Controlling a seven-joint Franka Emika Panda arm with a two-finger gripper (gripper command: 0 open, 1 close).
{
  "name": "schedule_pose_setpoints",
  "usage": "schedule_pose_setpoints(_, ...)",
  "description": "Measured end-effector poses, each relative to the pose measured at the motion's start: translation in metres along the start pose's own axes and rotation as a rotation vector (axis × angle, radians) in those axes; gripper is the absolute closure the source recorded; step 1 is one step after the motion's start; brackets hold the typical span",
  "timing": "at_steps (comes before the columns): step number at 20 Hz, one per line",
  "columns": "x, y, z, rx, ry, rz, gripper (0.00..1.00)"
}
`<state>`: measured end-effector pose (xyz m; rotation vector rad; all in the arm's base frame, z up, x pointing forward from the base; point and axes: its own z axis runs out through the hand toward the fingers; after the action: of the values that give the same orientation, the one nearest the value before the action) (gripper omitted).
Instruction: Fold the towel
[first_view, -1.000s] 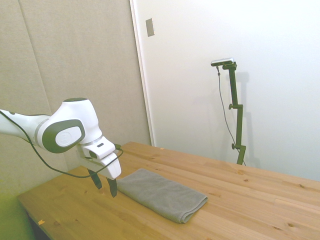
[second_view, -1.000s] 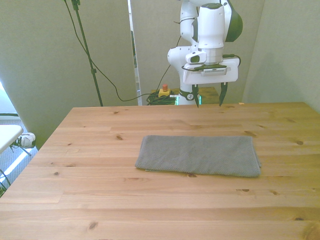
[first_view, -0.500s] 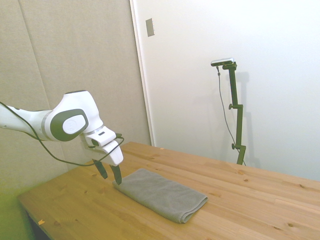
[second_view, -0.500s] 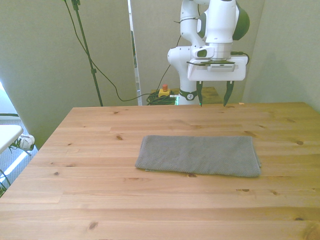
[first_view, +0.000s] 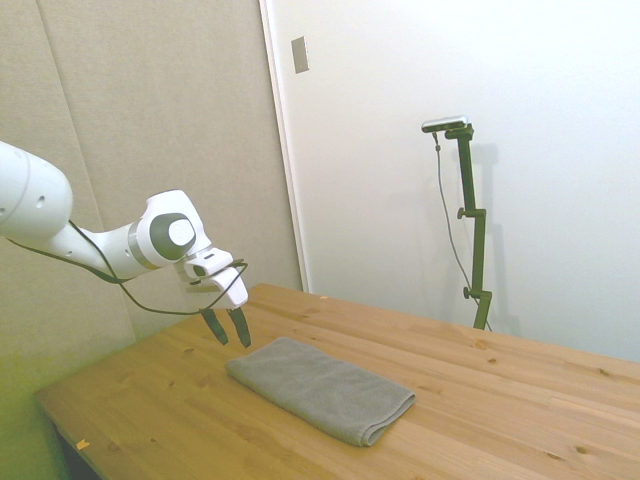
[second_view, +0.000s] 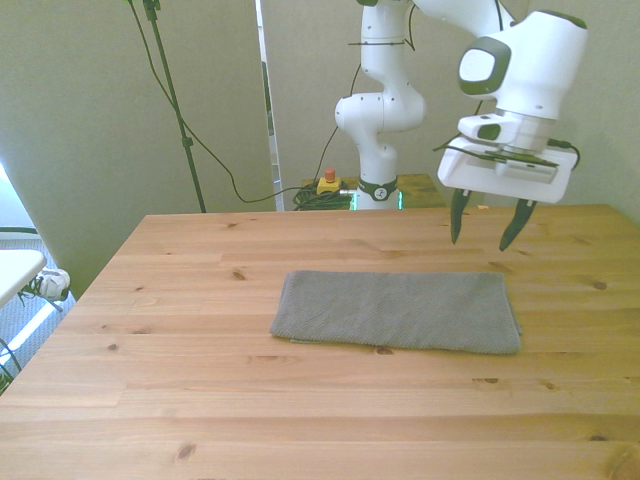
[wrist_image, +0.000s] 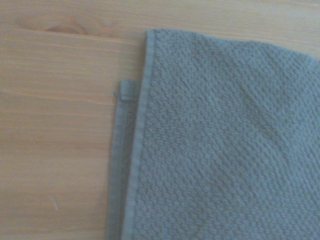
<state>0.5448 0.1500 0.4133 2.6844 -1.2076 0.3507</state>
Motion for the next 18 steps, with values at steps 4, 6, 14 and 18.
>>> schedule_pose_setpoints(4,-0.005,-0.039,0.026,-0.042,0.038,0.003,0.00)
schedule_pose_setpoints(6,-0.013,-0.056,0.036,-0.074,0.053,-0.003,0.00)
schedule_pose_setpoints(14,-0.029,-0.087,0.056,-0.215,0.202,-0.029,0.00)
schedule_pose_setpoints(18,-0.029,-0.085,0.062,-0.276,0.252,-0.041,0.00)
